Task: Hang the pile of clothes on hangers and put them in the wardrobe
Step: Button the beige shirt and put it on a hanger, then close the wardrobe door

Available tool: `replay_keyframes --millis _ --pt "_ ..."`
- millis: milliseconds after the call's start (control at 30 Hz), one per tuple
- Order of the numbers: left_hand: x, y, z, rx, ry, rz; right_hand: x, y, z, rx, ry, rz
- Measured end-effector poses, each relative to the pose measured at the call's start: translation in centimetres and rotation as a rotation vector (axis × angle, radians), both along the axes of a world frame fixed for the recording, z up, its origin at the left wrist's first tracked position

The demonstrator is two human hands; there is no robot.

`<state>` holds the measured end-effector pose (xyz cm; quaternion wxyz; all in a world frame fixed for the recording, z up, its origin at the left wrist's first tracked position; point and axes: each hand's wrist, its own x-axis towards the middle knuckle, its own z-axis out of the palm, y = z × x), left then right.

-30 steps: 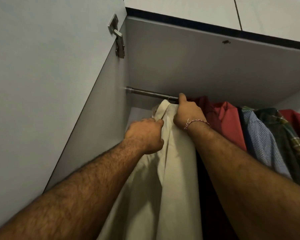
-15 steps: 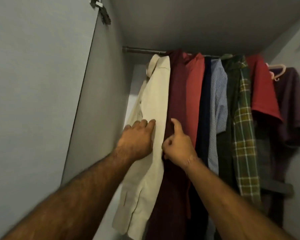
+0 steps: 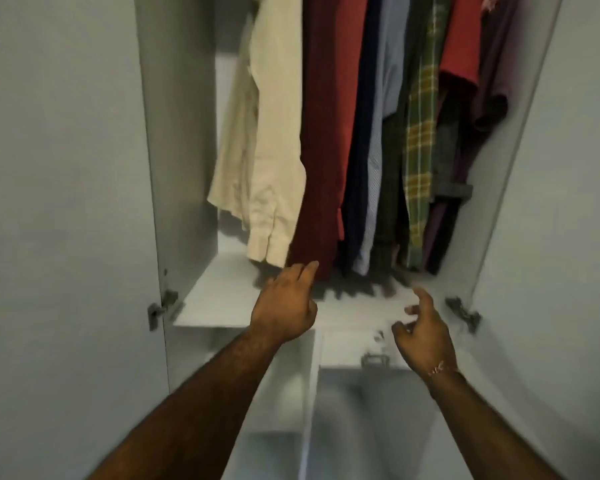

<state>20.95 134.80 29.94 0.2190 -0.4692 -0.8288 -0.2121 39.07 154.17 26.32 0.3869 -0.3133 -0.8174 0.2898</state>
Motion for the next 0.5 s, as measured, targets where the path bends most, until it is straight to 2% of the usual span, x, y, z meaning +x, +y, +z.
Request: replay_keyframes --millis 100,233,367,500 --pt "4.8 -0.9 -3.9 -0.096 -0.068 -0.102 4.5 -3.5 -3.6 -0.041 0.009 -0.079" --pt "10.3 -2.0 -6.6 -0.144 -0.038 -0.273 9.9 -6.9 -5.7 -0.051 -0.043 -0.181" --pt "15.7 -1.6 -6.2 -0.131 -0.055 -0.393 16.5 -8.0 -4.7 0.074 -0.120 -0.306" --pt "21.9 0.5 -4.3 -0.107 0.002 -0.495 23.0 -7.4 -2.5 0.109 -0.140 -0.461"
